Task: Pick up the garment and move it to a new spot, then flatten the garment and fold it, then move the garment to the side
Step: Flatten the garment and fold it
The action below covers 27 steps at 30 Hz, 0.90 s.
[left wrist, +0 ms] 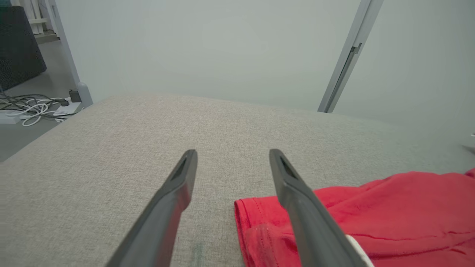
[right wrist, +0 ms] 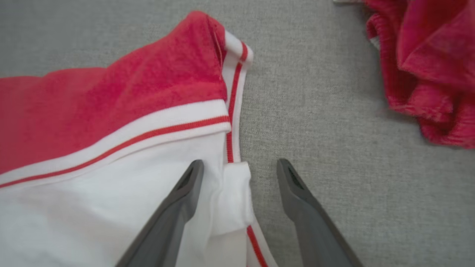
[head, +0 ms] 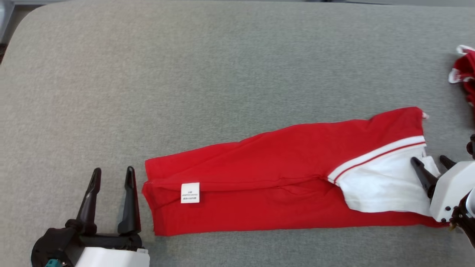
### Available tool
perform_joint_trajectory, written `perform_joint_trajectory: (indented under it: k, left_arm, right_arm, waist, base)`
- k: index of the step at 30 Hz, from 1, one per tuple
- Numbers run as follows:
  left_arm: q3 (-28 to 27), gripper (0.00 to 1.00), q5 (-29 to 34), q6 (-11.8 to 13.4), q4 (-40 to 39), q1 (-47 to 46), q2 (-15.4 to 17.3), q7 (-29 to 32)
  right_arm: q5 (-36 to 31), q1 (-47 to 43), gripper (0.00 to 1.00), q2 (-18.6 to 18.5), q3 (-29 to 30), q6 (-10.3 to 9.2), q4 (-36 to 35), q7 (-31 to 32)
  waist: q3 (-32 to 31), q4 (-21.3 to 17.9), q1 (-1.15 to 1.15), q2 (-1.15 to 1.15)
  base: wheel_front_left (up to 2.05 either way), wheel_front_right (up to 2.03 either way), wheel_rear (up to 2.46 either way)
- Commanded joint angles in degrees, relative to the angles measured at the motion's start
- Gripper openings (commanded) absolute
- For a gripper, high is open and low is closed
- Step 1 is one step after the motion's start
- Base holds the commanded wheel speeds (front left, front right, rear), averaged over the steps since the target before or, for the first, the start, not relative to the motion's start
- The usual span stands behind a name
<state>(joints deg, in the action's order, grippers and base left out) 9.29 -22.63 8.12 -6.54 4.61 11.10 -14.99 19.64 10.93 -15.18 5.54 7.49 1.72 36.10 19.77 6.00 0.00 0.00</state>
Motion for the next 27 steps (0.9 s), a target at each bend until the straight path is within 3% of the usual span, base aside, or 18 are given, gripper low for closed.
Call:
perform_joint_trajectory:
  k: [1,6,7,8,9,14,17,27]
  left_arm:
    - [-1.5,1.0,1.6,-2.0,0.8,-0.7,-1.6,-0.2]
    - [-5.3,1.0,5.4,-6.9,2.6,-0.6,-5.0,-0.2]
    - [-5.9,1.0,6.0,-7.7,3.0,-0.5,-5.5,-0.2]
    - [-6.5,1.0,6.5,-8.4,3.4,-0.4,-6.0,-0.2]
    - [-7.0,1.0,6.9,-9.0,3.7,-0.3,-6.4,-0.2]
    - [-8.6,1.0,7.8,-11.0,4.9,0.7,-7.4,-0.2]
    - [-9.3,1.0,8.3,-11.7,5.6,1.5,-7.8,-0.2]
    - [-10.5,1.0,8.8,-11.8,7.2,6.7,-8.1,-0.2]
  right_arm:
    - [0.9,0.8,1.0,-0.8,-0.5,0.01,1.5,2.2]
    - [6.6,0.3,1.0,-0.2,-4.0,0.17,4.4,7.6]
    - [7.8,0.3,0.91,-0.3,-4.7,0.21,4.7,8.4]
    - [8.8,0.6,0.41,-0.4,-5.3,0.21,4.6,8.2]
    - [9.8,1.1,0.0,-0.3,-5.3,0.21,4.8,7.5]
    - [11.2,4.6,0.0,0.1,-0.3,0.06,6.6,1.9]
    - [12.7,6.0,0.0,0.4,2.5,0.01,8.9,2.5]
    - [15.2,4.6,0.0,-4.8,12.7,0.01,3.9,2.8]
  waist:
    - [1.2,1.9,0.0,0.0]
    - [0.6,3.1,0.0,0.0]
    - [0.4,3.2,0.0,0.0]
    - [0.1,3.3,0.0,0.0]
    - [-0.2,3.4,0.0,0.0]
    - [-1.8,2.9,0.0,0.0]
    - [-3.9,2.3,0.0,0.0]
    - [-11.4,0.5,0.0,0.0]
  base:
    - [0.0,0.0,0.0]
    - [0.0,0.0,0.0]
    - [0.0,0.0,0.0]
    - [0.0,0.0,0.0]
    - [0.0,0.0,0.0]
    - [0.0,0.0,0.0]
    - [0.0,0.0,0.0]
    - [0.0,0.0,0.0]
